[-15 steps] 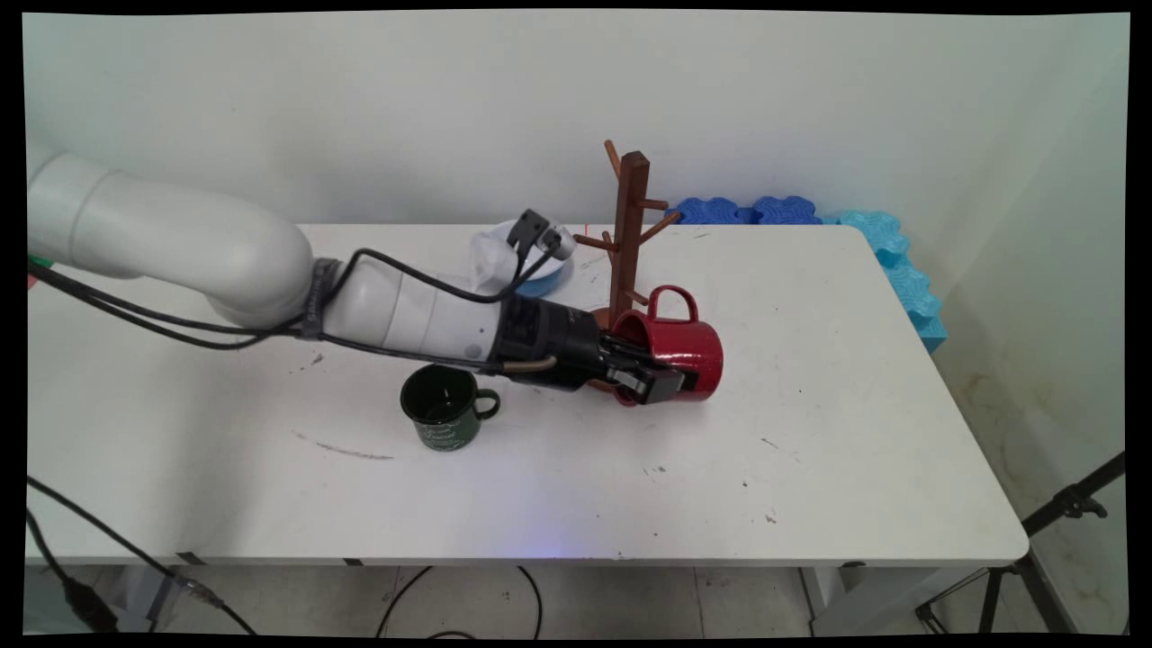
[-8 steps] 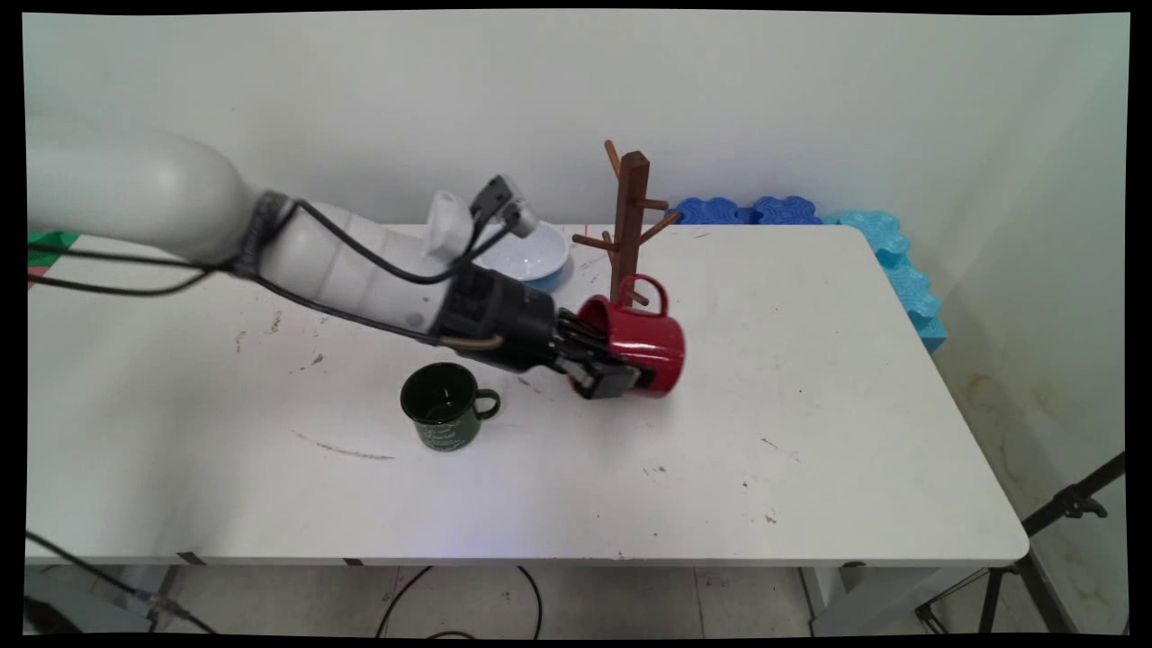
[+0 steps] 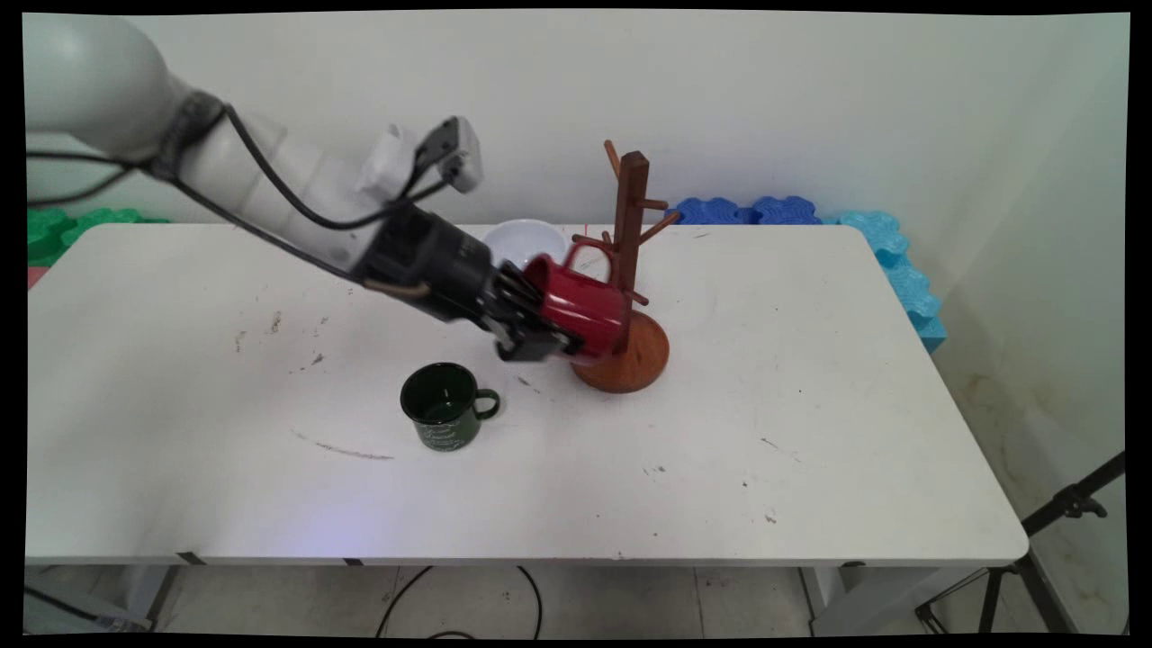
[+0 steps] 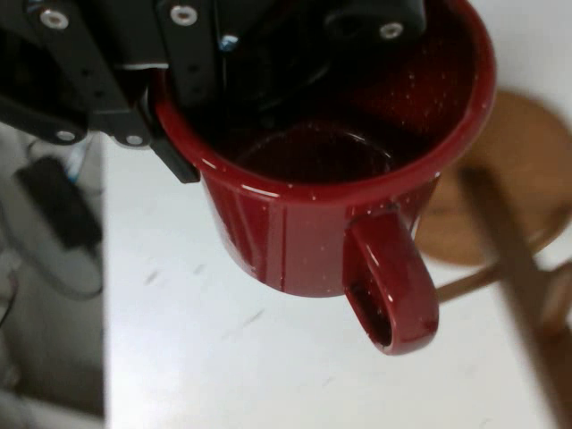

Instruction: Place the picked object on the table

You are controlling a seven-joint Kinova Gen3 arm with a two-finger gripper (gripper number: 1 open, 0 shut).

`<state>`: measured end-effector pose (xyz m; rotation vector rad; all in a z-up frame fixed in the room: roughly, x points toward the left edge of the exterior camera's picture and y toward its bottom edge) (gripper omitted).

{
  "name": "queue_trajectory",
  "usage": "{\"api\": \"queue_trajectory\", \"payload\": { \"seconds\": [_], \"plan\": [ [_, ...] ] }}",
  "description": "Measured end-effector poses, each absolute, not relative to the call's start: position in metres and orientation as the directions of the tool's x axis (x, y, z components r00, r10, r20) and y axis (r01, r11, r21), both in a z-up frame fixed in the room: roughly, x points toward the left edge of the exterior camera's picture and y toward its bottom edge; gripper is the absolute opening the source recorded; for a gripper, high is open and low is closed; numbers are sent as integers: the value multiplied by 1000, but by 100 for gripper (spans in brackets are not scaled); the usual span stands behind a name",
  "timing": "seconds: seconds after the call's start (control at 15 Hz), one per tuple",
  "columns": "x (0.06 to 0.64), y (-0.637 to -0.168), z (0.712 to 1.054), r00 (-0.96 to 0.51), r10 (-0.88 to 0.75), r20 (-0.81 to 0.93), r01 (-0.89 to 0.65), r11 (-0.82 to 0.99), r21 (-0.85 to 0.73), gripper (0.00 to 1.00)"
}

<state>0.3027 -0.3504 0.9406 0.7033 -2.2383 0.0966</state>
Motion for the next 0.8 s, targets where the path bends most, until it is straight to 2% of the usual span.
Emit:
{"api": "queue_trajectory", "payload": {
  "seconds": [0.4,0.8],
  "plan": [
    [332,-374,961,-710,-397,582,-484,875,7,0],
    [346,-397,966,-823,-342,454,-432,895,-108,0]
  ]
}}
